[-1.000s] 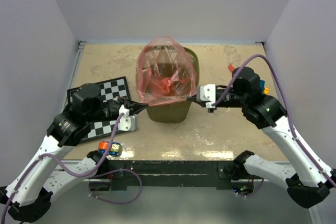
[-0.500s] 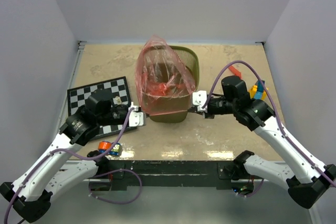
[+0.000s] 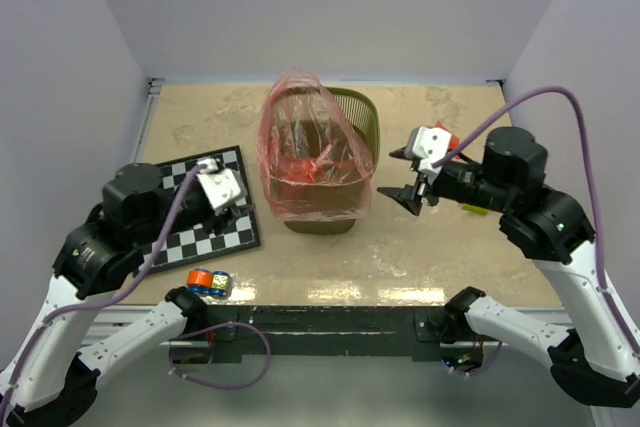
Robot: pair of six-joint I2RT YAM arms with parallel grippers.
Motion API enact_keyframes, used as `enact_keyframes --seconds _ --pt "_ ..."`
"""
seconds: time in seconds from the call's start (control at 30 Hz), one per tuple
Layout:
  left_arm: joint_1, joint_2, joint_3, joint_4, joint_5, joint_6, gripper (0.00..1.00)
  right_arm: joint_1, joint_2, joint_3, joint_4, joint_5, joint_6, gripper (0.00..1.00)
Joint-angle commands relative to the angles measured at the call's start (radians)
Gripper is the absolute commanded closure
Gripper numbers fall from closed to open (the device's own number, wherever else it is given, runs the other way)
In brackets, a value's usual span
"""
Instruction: Put the trash bags into the trash bin
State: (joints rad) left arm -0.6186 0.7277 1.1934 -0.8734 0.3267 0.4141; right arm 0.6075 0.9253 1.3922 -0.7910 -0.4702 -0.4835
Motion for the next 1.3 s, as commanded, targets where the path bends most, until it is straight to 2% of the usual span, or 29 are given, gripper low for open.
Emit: enact_keyframes --seconds 0.0,0.13,0.23,0.43,0.57,0.73,0.77,0.87,1.0,1.27 --pt "0.058 0.054 0.126 0.097 -0.191 -0.24 0.4 -0.006 0.046 0.09 0.091 0.062 0.154 0.29" --pt "0.141 0.176 0.129 0.275 -0.267 -0.378 0.38 -0.006 0.18 0.106 0.229 0.057 0.21 0.21" --pt "0.218 0.278 0.165 0.318 -0.291 -0.481 0.38 -0.006 0.277 0.165 0.294 0.11 0.249 0.17" --pt "0.226 0.354 0.198 0.381 -0.189 -0.563 0.41 -0.003 0.363 0.208 0.319 0.128 0.275 0.14" --pt "0.23 0.361 0.163 0.375 -0.111 -0.58 0.47 -0.002 0.365 0.168 0.315 0.209 0.295 0.19" --pt "0.232 0.36 0.127 0.366 -0.109 -0.561 0.7 -0.002 0.389 0.14 0.277 0.292 0.269 0.37" --pt "0.232 0.36 0.123 0.367 -0.107 -0.563 0.73 -0.002 0.395 0.139 0.271 0.291 0.272 0.38" --pt "0.232 0.36 0.114 0.369 -0.107 -0.567 0.74 -0.002 0.383 0.119 0.295 0.285 0.283 0.38" --pt "0.234 0.363 0.109 0.37 -0.11 -0.572 0.64 -0.002 0.386 0.126 0.294 0.277 0.293 0.36" --pt "0.237 0.361 0.087 0.386 -0.081 -0.567 0.83 -0.002 0.397 0.128 0.292 0.239 0.306 0.32"
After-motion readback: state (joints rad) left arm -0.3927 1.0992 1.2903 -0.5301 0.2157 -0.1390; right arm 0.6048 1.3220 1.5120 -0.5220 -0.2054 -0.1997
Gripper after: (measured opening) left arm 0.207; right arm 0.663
